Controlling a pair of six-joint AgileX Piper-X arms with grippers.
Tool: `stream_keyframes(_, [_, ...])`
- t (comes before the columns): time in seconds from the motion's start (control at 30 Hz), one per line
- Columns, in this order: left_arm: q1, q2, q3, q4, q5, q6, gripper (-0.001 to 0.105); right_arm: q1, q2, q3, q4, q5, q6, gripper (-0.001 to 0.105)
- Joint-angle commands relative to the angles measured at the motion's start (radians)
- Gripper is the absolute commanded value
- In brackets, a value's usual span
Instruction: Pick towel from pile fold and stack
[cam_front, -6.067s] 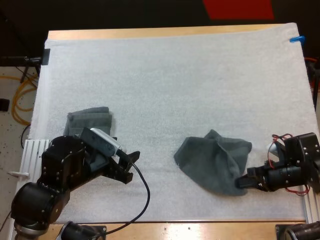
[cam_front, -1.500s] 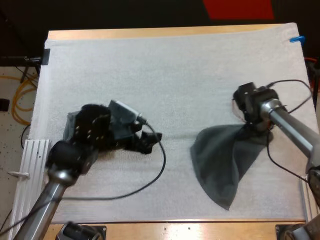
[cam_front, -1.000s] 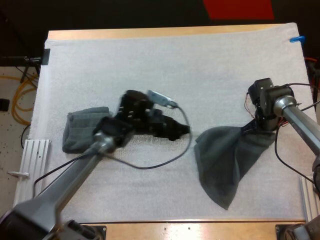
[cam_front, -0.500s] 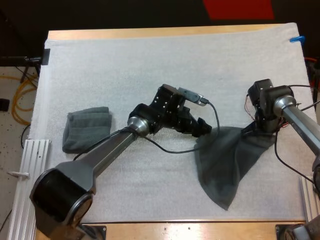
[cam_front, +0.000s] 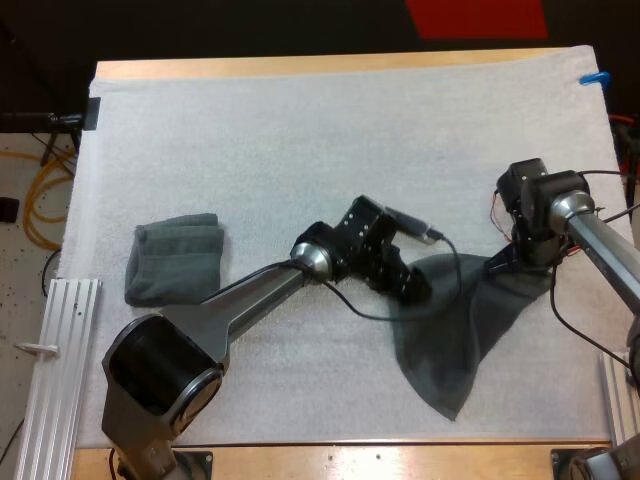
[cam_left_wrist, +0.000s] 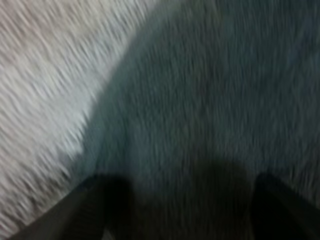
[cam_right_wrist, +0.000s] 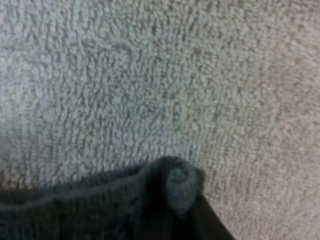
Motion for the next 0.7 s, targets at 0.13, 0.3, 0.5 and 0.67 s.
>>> stream_keyframes(0.13, [0.000, -0.009, -0.015, 0.026, -0.017, -0.001, 0.016, -0.003, -0.049, 0.003, -0.001, -0.006, 0.004, 0.000])
stream_keyframes(0.3, [0.000, -0.009, -0.015, 0.069, -0.017, 0.037, 0.000, -0.003, -0.081, 0.003, -0.013, -0.024, 0.004, 0.000])
stream_keyframes(0.5, [0.000, -0.108, -0.021, 0.067, -0.089, 0.062, 0.000, -0.003, -0.174, 0.003, -0.064, -0.075, 0.001, 0.000])
stream_keyframes(0.67, [0.028, -0.282, -0.058, 0.097, -0.137, 0.113, 0.000, 0.017, -0.345, 0.003, -0.108, -0.149, 0.001, 0.000])
